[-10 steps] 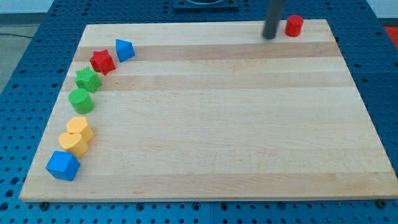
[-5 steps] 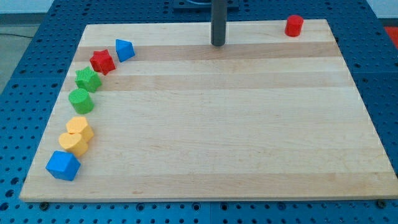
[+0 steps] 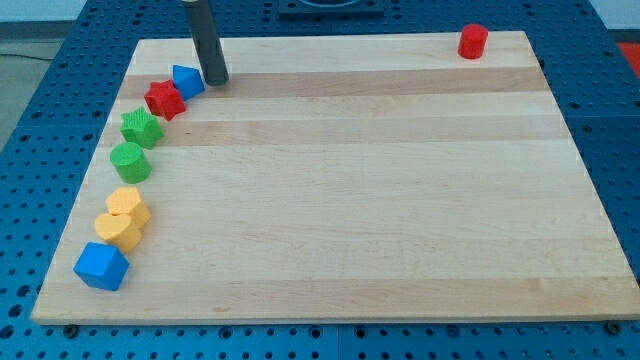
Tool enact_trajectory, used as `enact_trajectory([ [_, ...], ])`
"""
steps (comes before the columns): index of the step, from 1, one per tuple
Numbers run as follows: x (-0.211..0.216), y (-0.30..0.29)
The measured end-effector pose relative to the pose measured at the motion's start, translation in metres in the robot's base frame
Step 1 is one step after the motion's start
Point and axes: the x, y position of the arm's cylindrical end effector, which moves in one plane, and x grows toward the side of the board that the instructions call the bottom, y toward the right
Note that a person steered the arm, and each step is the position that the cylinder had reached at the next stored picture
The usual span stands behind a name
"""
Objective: Push the blue cube towards the yellow heart
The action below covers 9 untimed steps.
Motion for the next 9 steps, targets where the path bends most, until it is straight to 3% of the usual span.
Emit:
enact_trajectory([
  [1,0.0,-0.028],
  [3,0.062,-0.05],
  [4,0.078,0.032],
  [5,0.215,0.048],
  [6,0.328,0.0],
  [9,0.334,-0.059],
])
